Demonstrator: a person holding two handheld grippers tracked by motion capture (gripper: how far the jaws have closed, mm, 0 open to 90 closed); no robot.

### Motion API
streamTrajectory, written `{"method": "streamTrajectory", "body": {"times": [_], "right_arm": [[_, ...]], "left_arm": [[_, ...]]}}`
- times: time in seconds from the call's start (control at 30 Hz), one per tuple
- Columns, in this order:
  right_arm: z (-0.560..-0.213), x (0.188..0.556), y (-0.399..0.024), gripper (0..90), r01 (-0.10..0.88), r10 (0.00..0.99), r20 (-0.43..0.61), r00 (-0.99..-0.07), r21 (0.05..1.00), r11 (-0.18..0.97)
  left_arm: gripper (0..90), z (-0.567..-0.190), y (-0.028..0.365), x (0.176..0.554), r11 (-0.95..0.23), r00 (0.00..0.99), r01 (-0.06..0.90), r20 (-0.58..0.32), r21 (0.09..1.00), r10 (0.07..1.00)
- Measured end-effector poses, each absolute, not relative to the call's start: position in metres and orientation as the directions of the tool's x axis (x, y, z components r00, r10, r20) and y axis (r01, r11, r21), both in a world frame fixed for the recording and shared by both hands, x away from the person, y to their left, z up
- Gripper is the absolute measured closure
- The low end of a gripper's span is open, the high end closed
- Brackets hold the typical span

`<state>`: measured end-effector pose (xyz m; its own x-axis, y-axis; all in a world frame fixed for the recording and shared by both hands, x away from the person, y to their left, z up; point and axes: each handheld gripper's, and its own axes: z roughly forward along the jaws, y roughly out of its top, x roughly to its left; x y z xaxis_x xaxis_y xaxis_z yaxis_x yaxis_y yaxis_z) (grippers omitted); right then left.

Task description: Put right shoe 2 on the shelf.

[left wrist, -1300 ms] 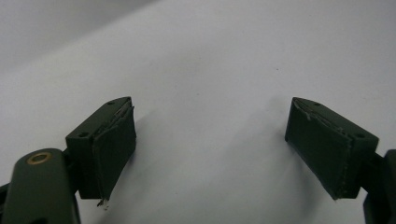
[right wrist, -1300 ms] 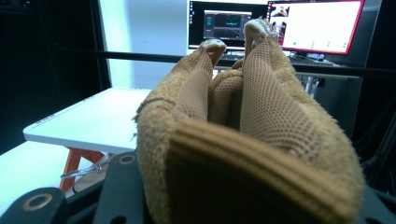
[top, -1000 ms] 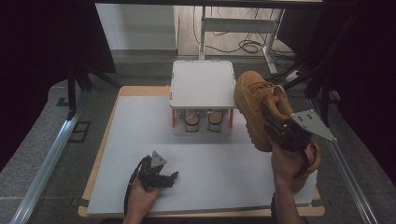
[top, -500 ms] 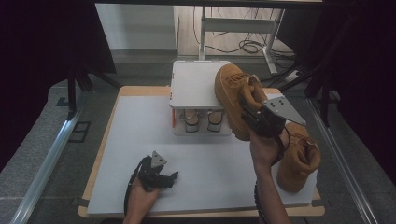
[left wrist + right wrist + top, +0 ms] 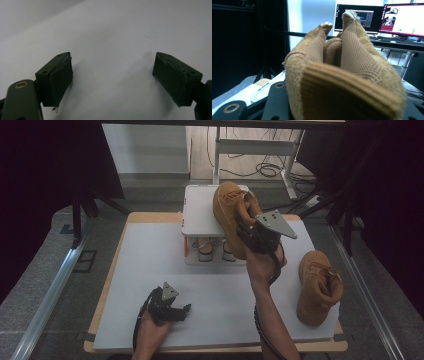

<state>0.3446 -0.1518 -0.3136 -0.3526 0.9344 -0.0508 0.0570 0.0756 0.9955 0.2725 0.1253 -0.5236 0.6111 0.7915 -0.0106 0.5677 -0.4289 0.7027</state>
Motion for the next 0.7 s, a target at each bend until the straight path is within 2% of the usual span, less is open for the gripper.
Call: {"method": "streamTrajectory", "body": {"times": [0.7], "right_arm": [[-0.313,0.389,-0.098,50.3,0.078,0.930,-0.056,-0.364,0.993,0.090]], "left_arm": [[16.3,-0.524,0.125,0.273,-0.427,0.610,0.570,-0.014,0.702,0.792]]}}
